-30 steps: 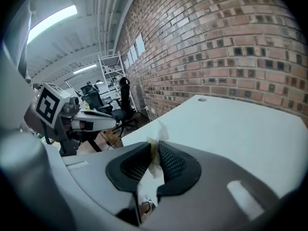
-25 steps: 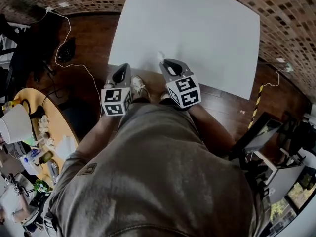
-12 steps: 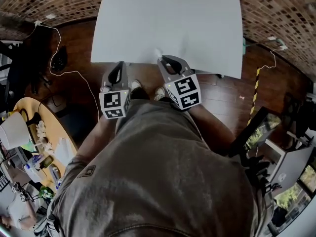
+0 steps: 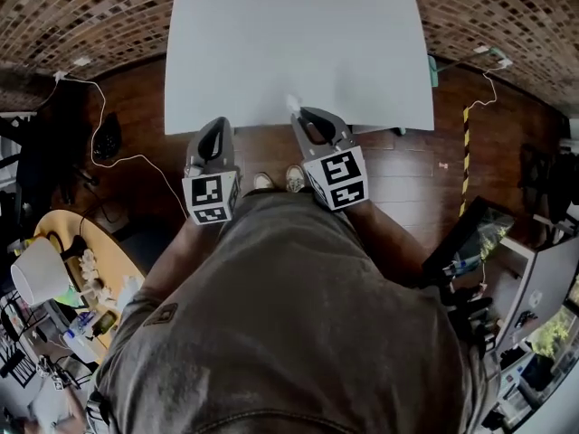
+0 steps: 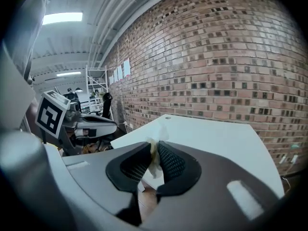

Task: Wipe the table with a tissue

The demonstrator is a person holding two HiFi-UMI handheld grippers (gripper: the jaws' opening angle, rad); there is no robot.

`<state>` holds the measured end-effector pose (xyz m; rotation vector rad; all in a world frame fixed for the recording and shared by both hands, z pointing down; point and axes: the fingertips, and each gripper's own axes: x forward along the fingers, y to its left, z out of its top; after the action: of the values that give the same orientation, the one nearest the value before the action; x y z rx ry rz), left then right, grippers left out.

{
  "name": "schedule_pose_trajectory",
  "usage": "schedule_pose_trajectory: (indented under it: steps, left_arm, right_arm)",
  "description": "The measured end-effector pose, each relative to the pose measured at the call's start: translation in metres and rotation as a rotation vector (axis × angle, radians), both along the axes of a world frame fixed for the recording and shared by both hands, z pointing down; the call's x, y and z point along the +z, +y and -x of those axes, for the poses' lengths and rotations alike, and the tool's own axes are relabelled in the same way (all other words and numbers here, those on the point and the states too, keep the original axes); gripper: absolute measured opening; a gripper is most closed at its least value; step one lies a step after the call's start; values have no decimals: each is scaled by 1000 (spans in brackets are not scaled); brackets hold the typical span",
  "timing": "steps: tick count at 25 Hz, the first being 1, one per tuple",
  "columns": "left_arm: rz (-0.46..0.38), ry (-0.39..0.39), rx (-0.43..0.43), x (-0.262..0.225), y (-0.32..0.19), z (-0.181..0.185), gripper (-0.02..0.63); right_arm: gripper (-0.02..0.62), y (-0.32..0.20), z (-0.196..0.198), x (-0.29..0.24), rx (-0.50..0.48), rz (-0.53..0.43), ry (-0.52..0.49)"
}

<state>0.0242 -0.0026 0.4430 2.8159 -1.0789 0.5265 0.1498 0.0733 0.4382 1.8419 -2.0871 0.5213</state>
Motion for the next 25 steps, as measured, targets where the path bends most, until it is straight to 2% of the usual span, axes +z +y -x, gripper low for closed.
schedule_pose_trajectory:
  steps: [10, 25]
  left_arm:
    - [37, 9, 63, 2, 4, -4, 2]
    - [42, 2, 85, 4, 7, 2, 2]
  right_arm:
    - [61, 2, 5, -8, 66, -16, 3]
    - [60, -5, 17, -10, 43, -13, 18]
